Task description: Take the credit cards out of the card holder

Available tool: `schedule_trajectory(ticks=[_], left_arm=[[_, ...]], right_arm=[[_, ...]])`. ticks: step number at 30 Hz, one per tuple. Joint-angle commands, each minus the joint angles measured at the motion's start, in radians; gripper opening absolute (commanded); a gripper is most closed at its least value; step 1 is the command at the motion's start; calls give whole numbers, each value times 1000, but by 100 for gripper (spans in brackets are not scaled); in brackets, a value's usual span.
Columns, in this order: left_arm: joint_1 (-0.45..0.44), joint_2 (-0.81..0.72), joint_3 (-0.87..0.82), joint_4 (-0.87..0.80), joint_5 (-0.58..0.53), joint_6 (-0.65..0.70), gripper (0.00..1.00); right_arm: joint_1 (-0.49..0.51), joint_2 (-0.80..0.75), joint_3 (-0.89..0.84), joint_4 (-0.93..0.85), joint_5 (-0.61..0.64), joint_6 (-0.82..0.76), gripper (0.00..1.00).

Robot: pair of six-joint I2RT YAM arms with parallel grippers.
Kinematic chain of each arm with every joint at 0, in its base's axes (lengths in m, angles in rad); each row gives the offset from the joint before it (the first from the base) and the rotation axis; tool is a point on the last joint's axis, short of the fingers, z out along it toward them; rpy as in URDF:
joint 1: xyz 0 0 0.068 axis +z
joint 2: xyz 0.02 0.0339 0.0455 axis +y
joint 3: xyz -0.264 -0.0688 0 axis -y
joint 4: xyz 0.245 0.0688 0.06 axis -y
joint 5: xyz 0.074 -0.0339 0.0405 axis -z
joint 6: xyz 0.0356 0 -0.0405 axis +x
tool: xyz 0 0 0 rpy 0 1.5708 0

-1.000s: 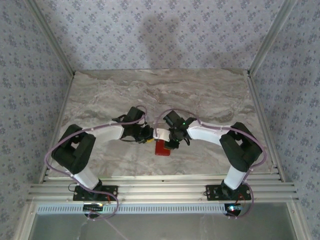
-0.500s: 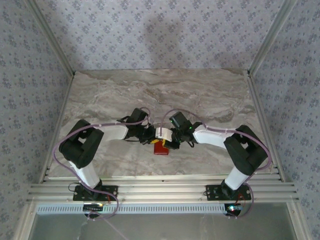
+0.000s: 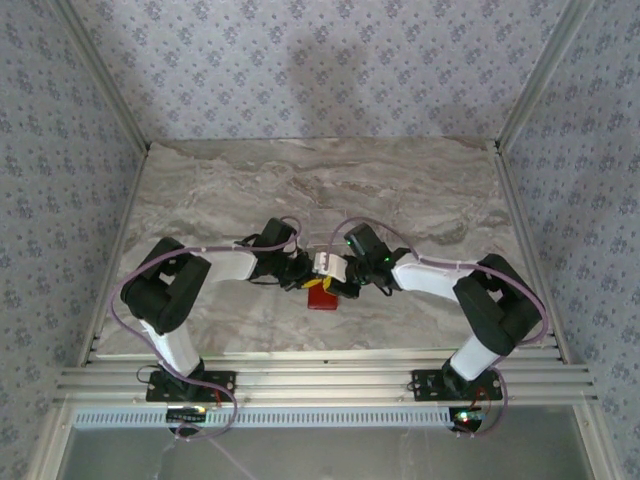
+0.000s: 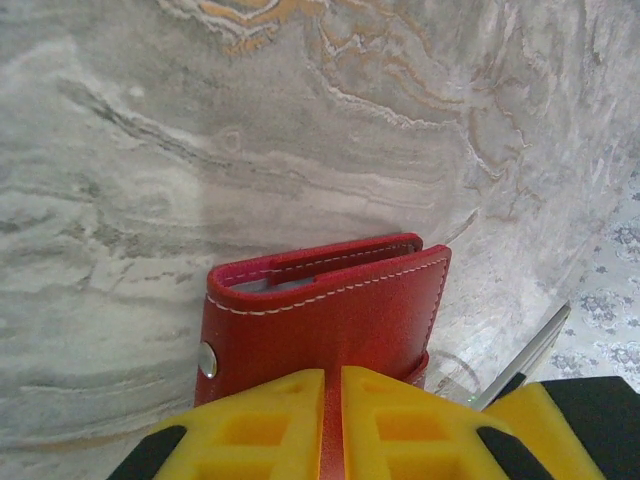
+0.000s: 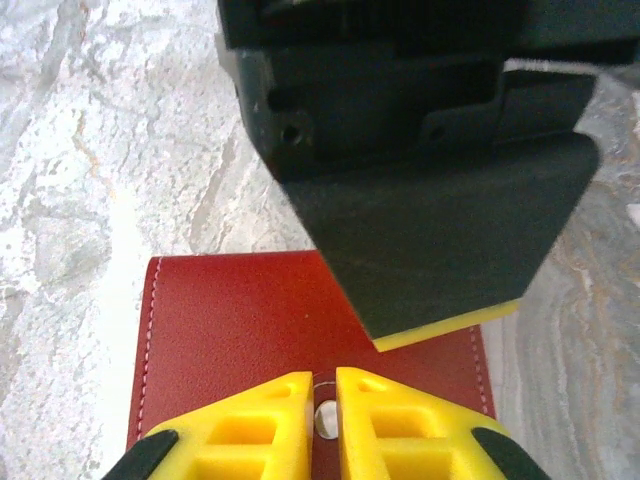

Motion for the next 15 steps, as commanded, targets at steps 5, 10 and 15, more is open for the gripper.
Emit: schedule_trajectory(ticks=[5,10,15], left_arm=[[7,48,-35,-42,-24,10,14],[7,43,-32,-52,-23,18,12],[7,39,-33,-65,-33,22,11]], right_arm=[[-28,-42,-14,18,-39,37,15],[-23,-14,47,-136,-40,-16,34],[1,17,111,-219,-10,-35,50]])
